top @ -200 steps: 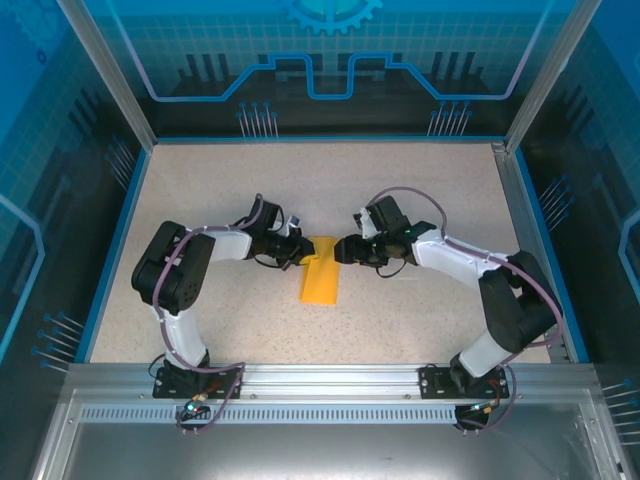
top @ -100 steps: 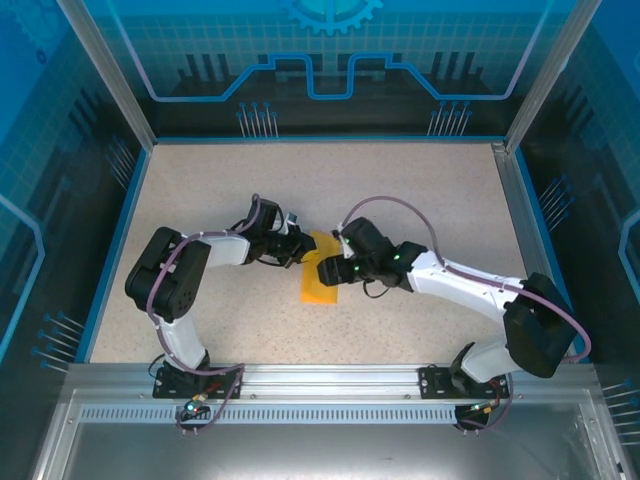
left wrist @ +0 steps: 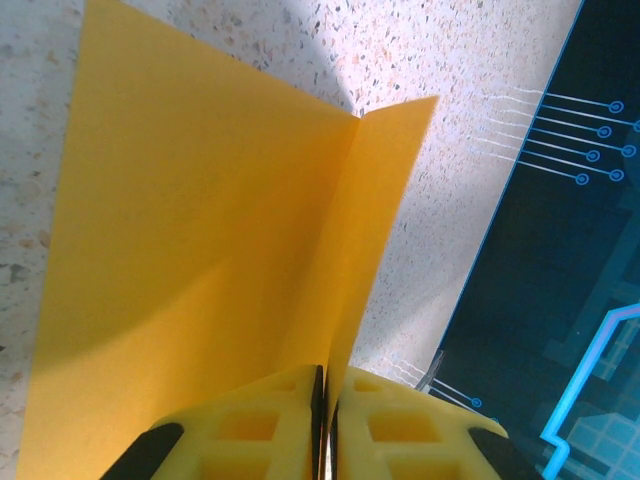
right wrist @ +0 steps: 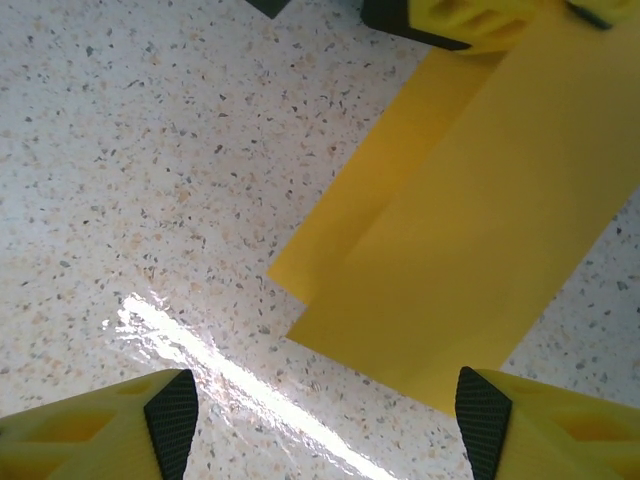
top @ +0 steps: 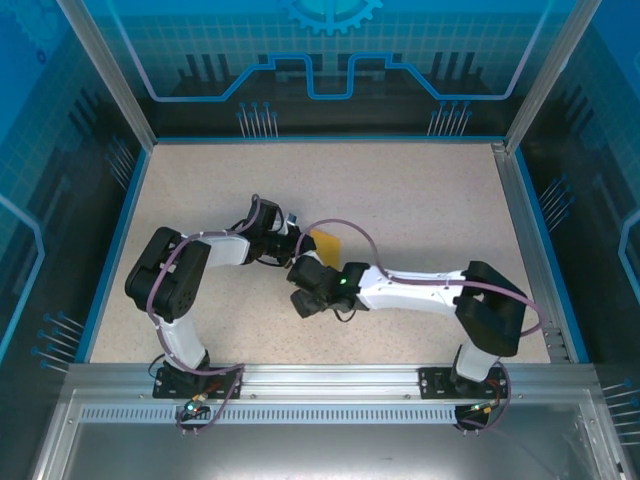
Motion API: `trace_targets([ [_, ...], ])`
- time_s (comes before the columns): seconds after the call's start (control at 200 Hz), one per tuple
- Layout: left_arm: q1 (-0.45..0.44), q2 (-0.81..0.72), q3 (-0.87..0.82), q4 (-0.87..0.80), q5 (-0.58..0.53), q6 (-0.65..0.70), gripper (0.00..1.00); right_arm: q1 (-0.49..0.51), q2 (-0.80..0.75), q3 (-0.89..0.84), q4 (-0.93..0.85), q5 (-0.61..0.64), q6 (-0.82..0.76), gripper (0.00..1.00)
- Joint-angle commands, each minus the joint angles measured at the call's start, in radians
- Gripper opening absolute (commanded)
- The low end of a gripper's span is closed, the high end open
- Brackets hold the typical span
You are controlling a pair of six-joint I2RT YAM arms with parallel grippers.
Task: Fold a paper plane with a square sheet of paper (pick it up from the middle)
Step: Fold the triangle a second time at the center of the table.
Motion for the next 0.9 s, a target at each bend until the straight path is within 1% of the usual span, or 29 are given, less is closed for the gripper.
trace_targets([
  [0.0, -0.004, -0.018, 0.015, -0.03, 0.003, 0.007, 0.13, 0.045, 0.059, 0.081, -0.105, 0.139, 0.0, 0.73],
  [0.075, -0.004, -0.021, 0.012, -0.029, 0.002, 0.008, 0.13, 0.054, 0.094, 0.116, -0.139, 0.179, 0.011, 0.72],
  [0.255, -0.004, -0.023, 0.015, -0.037, 0.001, 0.013, 0.13, 0.071, 0.113, 0.124, -0.156, 0.207, 0.03, 0.69],
  [0.34, -0.004, -0.02, 0.019, -0.039, -0.001, 0.012, 0.13, 0.076, 0.112, 0.123, -0.159, 0.212, 0.031, 0.65],
  [0.525, -0.004, -0.02, 0.022, -0.047, -0.002, 0.014, 0.13, 0.078, 0.106, 0.125, -0.161, 0.219, 0.033, 0.54],
  [0.64, -0.004, -0.019, 0.025, -0.055, -0.005, 0.016, 0.13, 0.079, 0.099, 0.127, -0.164, 0.224, 0.028, 0.49],
  [0.725, -0.004, -0.021, 0.027, -0.057, -0.006, 0.016, 0.13, 0.079, 0.095, 0.127, -0.167, 0.227, 0.028, 0.41],
  [0.815, -0.004, -0.024, 0.028, -0.065, -0.006, 0.021, 0.13, 0.079, 0.095, 0.129, -0.178, 0.236, 0.03, 0.31],
  [0.895, -0.004, -0.031, 0.028, -0.076, -0.011, 0.026, 0.14, 0.077, 0.091, 0.127, -0.18, 0.237, 0.033, 0.26],
])
